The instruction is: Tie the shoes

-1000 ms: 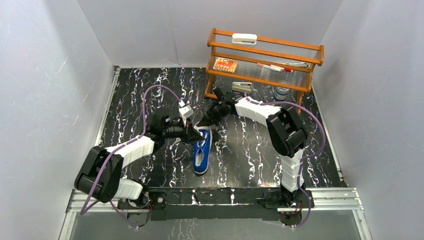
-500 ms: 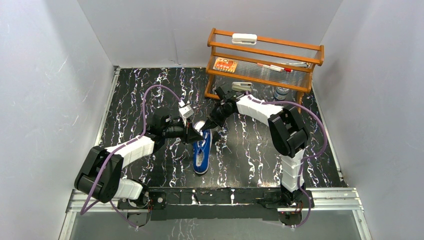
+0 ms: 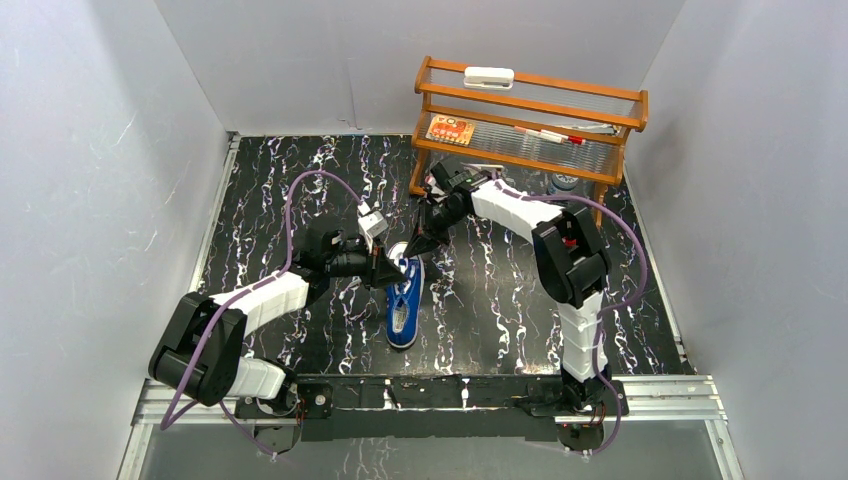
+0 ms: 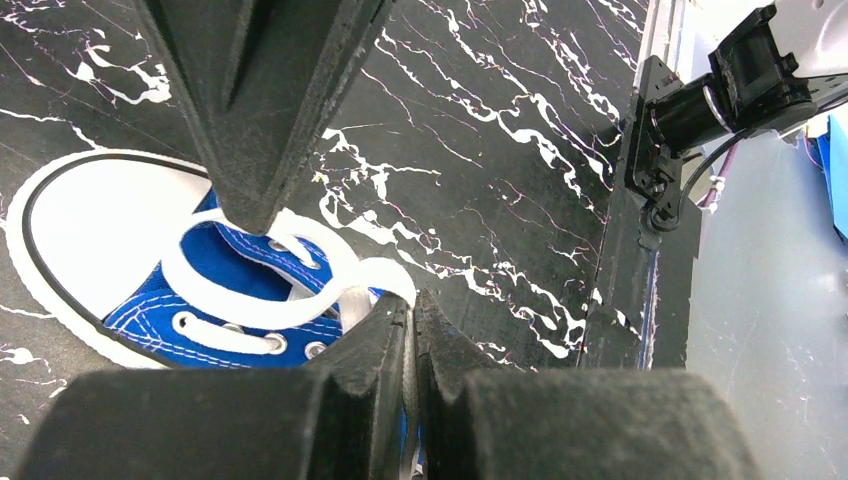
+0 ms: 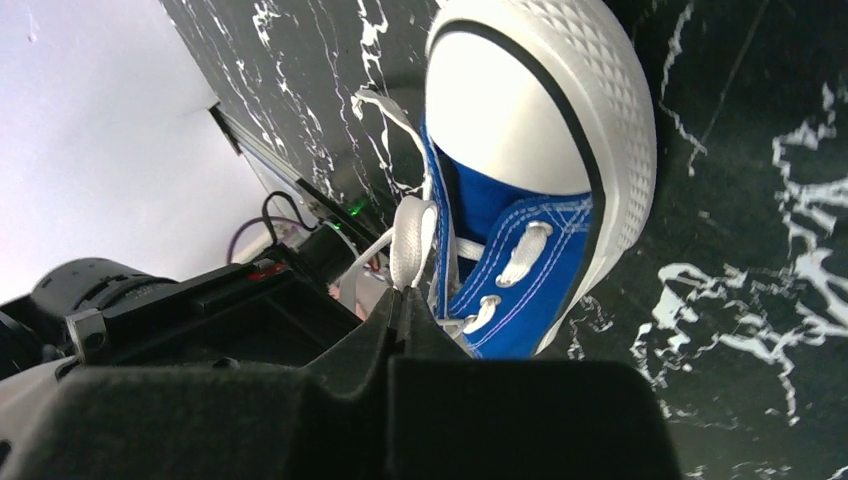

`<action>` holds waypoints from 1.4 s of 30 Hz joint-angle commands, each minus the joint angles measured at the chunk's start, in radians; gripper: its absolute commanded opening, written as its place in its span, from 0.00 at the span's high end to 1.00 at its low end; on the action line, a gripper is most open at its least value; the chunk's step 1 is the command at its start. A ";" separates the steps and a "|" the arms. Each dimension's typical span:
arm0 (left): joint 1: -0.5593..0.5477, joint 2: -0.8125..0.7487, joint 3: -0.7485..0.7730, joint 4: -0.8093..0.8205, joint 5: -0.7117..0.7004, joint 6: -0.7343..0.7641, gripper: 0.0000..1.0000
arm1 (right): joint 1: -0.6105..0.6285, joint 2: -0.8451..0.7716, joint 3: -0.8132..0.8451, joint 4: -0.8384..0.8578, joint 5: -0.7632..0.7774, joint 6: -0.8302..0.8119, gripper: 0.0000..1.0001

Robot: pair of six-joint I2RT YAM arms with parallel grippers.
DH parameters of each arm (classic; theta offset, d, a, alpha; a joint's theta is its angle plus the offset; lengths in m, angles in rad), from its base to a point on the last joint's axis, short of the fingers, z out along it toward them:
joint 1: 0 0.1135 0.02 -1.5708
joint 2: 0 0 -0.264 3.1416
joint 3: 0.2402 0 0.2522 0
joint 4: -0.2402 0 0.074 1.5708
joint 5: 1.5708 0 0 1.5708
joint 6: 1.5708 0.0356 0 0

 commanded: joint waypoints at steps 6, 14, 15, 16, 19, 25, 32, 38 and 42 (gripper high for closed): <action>0.003 -0.039 0.037 -0.003 0.043 0.015 0.97 | 0.010 0.045 0.043 0.030 -0.154 -0.282 1.00; 0.003 -0.024 0.049 -0.014 0.046 0.013 0.97 | 0.054 0.078 0.038 0.086 -0.237 -0.341 1.00; 0.003 -0.023 0.050 -0.013 0.044 0.012 0.97 | 0.062 0.084 0.043 0.078 -0.237 -0.339 1.00; 0.003 -0.023 0.051 -0.013 0.040 0.012 0.97 | 0.068 0.089 0.044 0.067 -0.230 -0.338 1.00; 0.003 -0.019 0.061 -0.022 0.032 0.014 0.97 | 0.078 0.081 0.004 0.080 -0.235 -0.304 1.00; 0.003 0.000 0.073 -0.039 0.017 0.016 0.97 | 0.070 0.034 -0.040 0.096 -0.293 -0.280 1.00; 0.010 -0.018 0.061 -0.065 0.006 0.031 0.97 | 0.030 -0.010 -0.095 0.084 -0.308 -0.334 1.00; 0.015 -0.031 0.055 -0.079 -0.013 0.028 0.97 | 0.030 0.006 -0.077 0.042 -0.379 -0.424 1.00; 0.014 -0.019 0.066 -0.085 -0.035 0.028 0.97 | 0.031 0.030 -0.067 0.013 -0.454 -0.492 1.00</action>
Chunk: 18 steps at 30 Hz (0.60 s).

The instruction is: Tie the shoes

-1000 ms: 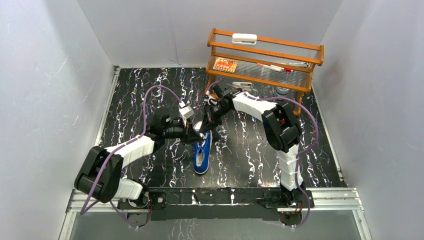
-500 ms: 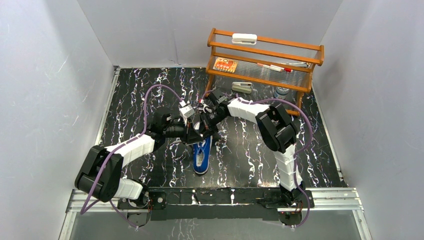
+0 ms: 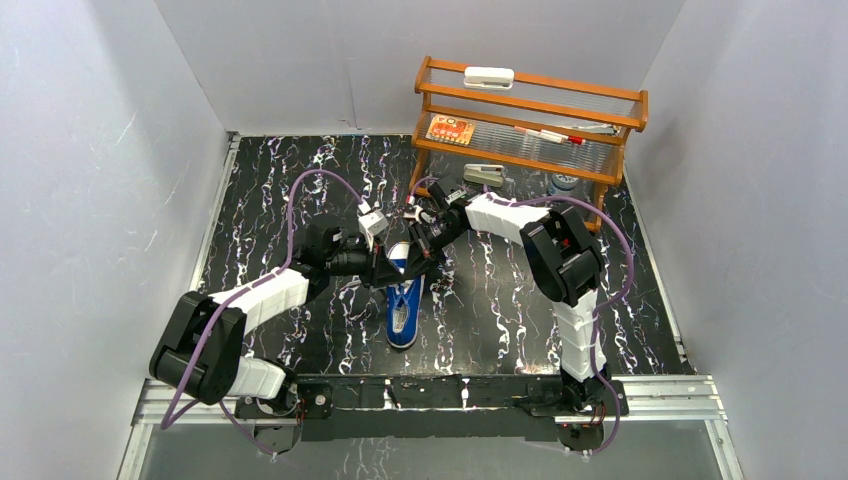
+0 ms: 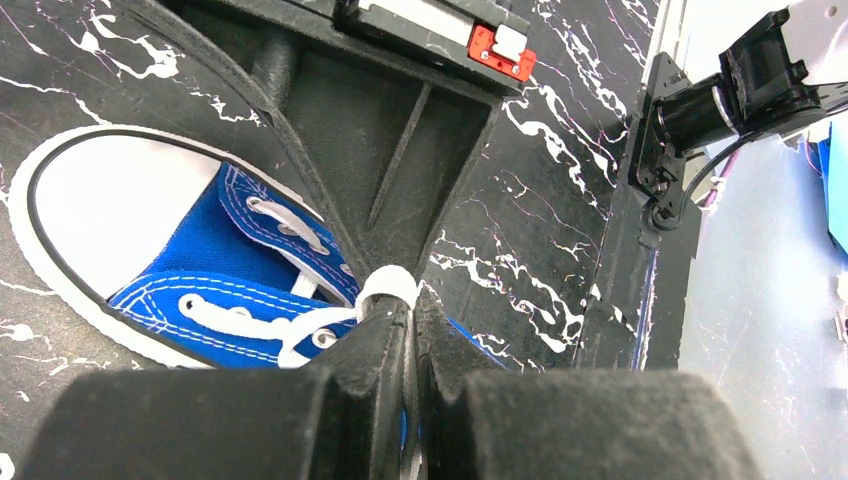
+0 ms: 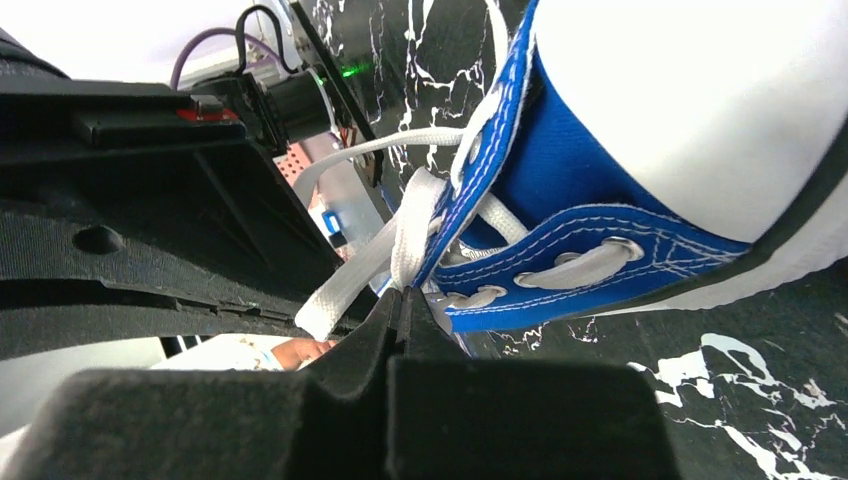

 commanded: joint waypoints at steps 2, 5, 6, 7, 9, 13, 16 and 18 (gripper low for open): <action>0.007 -0.010 0.046 0.000 -0.013 0.017 0.97 | 0.012 -0.002 0.033 -0.042 -0.164 -0.115 1.00; 0.008 0.024 0.071 -0.002 -0.005 0.007 0.97 | 0.028 0.030 0.063 -0.033 -0.197 -0.122 1.00; 0.008 0.034 0.075 0.002 -0.006 0.002 0.97 | 0.037 0.041 0.077 -0.034 -0.198 -0.120 1.00; 0.007 0.045 0.078 0.009 -0.006 -0.006 0.97 | 0.049 0.050 0.089 -0.030 -0.206 -0.115 1.00; 0.008 0.068 0.080 0.023 0.005 -0.020 0.97 | 0.065 0.058 0.103 -0.010 -0.214 -0.088 1.00; 0.008 0.091 0.064 0.038 0.027 -0.044 0.97 | 0.047 0.018 0.051 0.063 -0.169 0.025 1.00; 0.007 0.080 0.038 0.034 0.021 -0.035 0.97 | 0.016 -0.019 0.022 0.049 -0.133 0.027 0.99; 0.008 0.080 0.028 0.035 0.018 -0.031 0.97 | 0.007 -0.029 0.024 0.007 -0.102 0.003 0.96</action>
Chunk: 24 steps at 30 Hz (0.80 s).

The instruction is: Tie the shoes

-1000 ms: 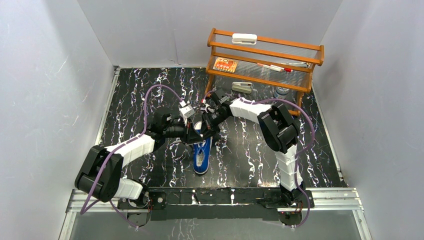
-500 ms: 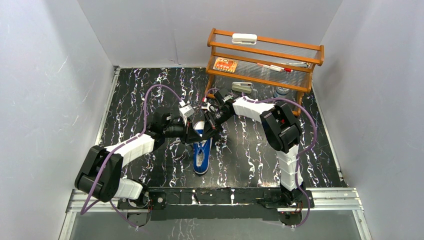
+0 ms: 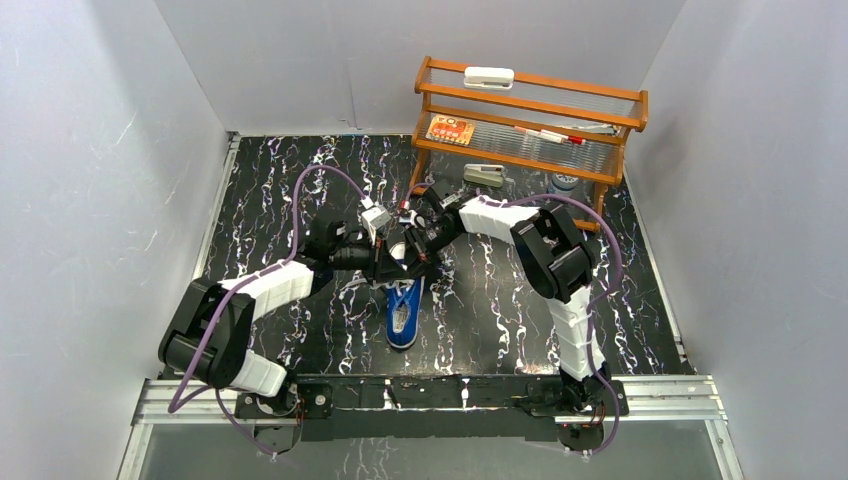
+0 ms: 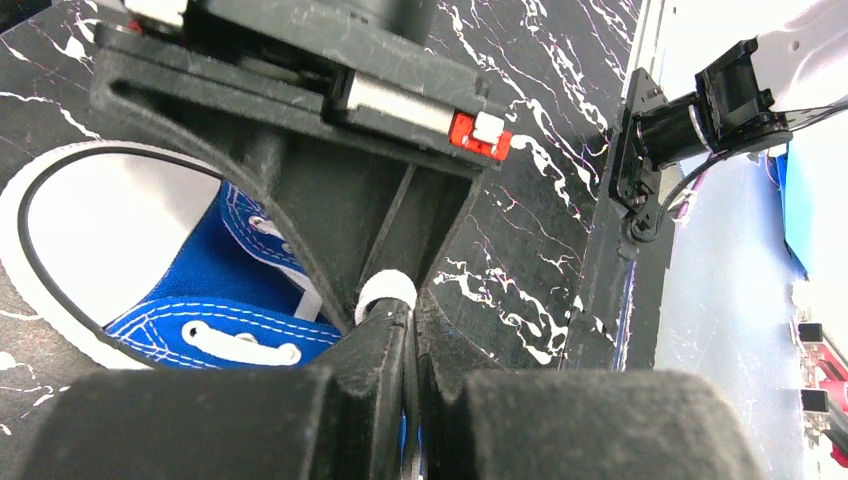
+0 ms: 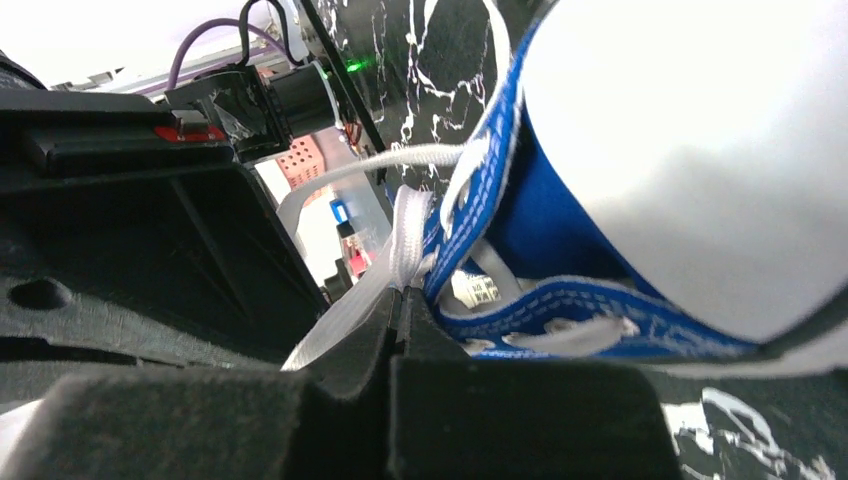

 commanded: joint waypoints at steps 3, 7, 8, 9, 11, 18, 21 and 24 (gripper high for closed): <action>0.002 0.021 -0.018 0.007 -0.013 0.022 0.97 | -0.014 -0.083 0.066 -0.167 0.042 -0.039 0.88; 0.003 0.034 -0.028 0.018 -0.001 0.012 0.97 | -0.015 -0.096 0.121 -0.262 0.161 -0.051 0.73; 0.003 0.032 -0.031 0.024 0.003 0.008 0.97 | -0.015 -0.097 0.134 -0.286 0.182 -0.056 0.72; 0.002 0.034 -0.034 0.033 0.005 0.004 0.97 | -0.015 -0.097 0.145 -0.310 0.207 -0.063 0.70; 0.002 0.036 -0.035 0.043 0.017 -0.005 0.97 | -0.015 -0.089 0.172 -0.369 0.265 -0.082 0.64; 0.002 0.032 -0.014 0.009 0.039 -0.004 0.97 | -0.029 -0.085 0.274 -0.514 0.434 -0.171 0.34; 0.001 0.005 -0.006 -0.014 0.034 -0.003 0.97 | -0.074 -0.122 0.182 -0.452 0.363 -0.146 0.32; 0.002 -0.024 -0.011 -0.021 0.028 -0.002 0.97 | -0.099 -0.195 -0.008 -0.253 0.212 0.011 0.35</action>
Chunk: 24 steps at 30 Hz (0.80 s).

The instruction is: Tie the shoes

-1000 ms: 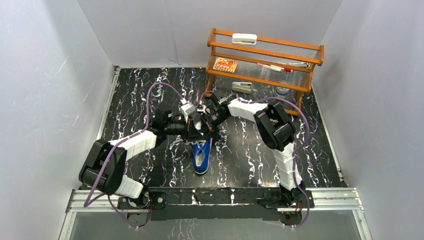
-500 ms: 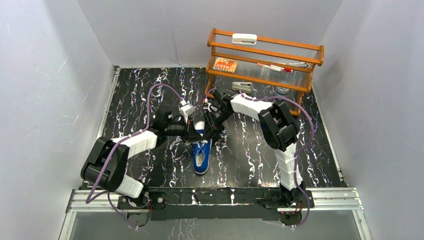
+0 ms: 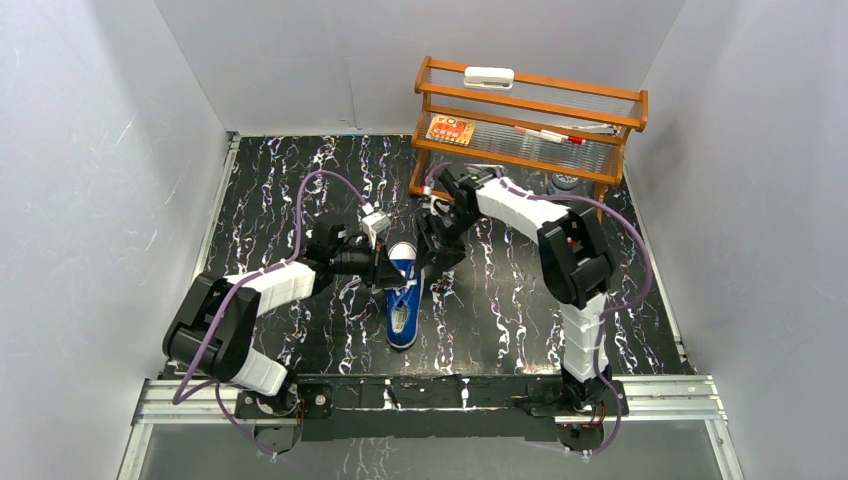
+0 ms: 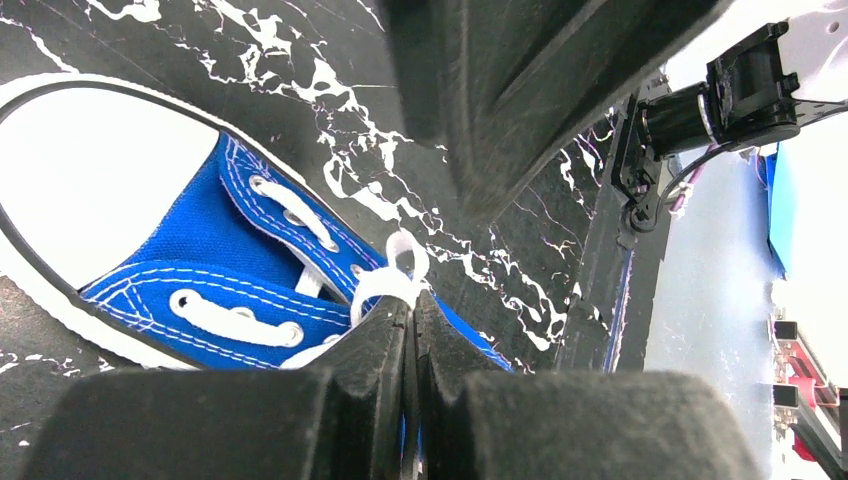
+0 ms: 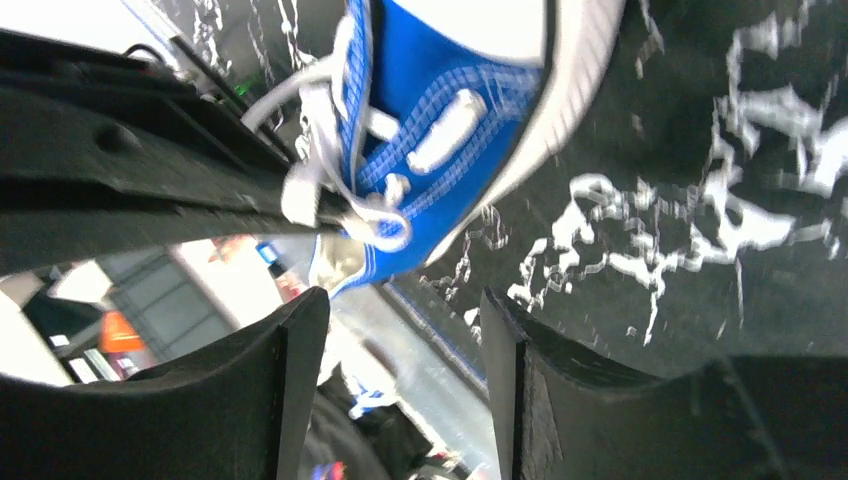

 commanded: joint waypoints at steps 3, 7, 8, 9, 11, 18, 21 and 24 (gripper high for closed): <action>-0.001 -0.069 0.011 -0.019 0.023 0.015 0.97 | -0.042 -0.136 -0.287 0.356 -0.238 0.296 0.43; 0.000 -0.052 0.018 -0.016 0.031 0.014 0.97 | -0.041 -0.128 -0.331 0.472 -0.254 0.381 0.54; -0.001 -0.051 0.017 -0.011 0.031 0.012 0.97 | -0.041 -0.116 -0.326 0.473 -0.254 0.380 0.56; -0.001 -0.051 0.017 -0.004 0.031 0.008 0.97 | -0.039 -0.103 -0.321 0.473 -0.254 0.380 0.61; 0.000 -0.051 0.017 0.007 0.031 0.000 0.97 | -0.035 -0.082 -0.318 0.485 -0.252 0.394 0.68; -0.001 -0.057 0.016 0.019 0.043 -0.011 0.97 | 0.005 -0.030 -0.260 0.485 -0.246 0.380 0.84; -0.001 -0.059 0.021 0.022 0.058 -0.018 0.97 | 0.017 -0.008 -0.215 0.444 -0.234 0.327 0.96; -0.001 -0.061 0.027 0.018 0.070 -0.020 0.97 | 0.030 -0.003 -0.183 0.441 -0.254 0.288 1.00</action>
